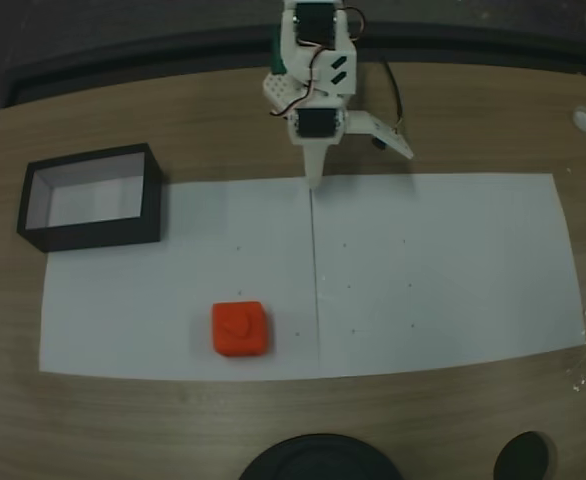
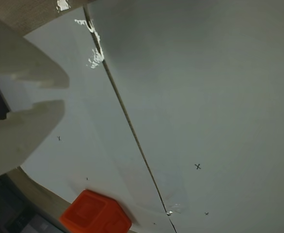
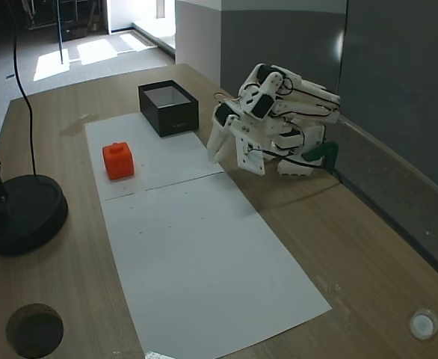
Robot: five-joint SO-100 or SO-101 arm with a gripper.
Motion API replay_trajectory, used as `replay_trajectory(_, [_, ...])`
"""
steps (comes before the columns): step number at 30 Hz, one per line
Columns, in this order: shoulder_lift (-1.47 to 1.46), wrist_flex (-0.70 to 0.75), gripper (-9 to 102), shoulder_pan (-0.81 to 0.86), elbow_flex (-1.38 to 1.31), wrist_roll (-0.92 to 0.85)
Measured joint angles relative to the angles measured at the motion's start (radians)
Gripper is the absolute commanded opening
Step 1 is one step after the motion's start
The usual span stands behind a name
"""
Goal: Grab a orange square and put it in the box.
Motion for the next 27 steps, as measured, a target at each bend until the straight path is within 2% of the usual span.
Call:
replay_trajectory(9, [0.000, -0.003, 0, 0.000, 0.000, 0.002])
replay_trajectory(19, [0.000, -0.175, 1, -0.008, 0.012, 0.000])
replay_trajectory(24, [0.000, -0.313, 18, 0.043, -0.006, -0.106])
replay_trajectory(27, [0.000, -0.420, 28, 0.048, -0.061, -0.064])
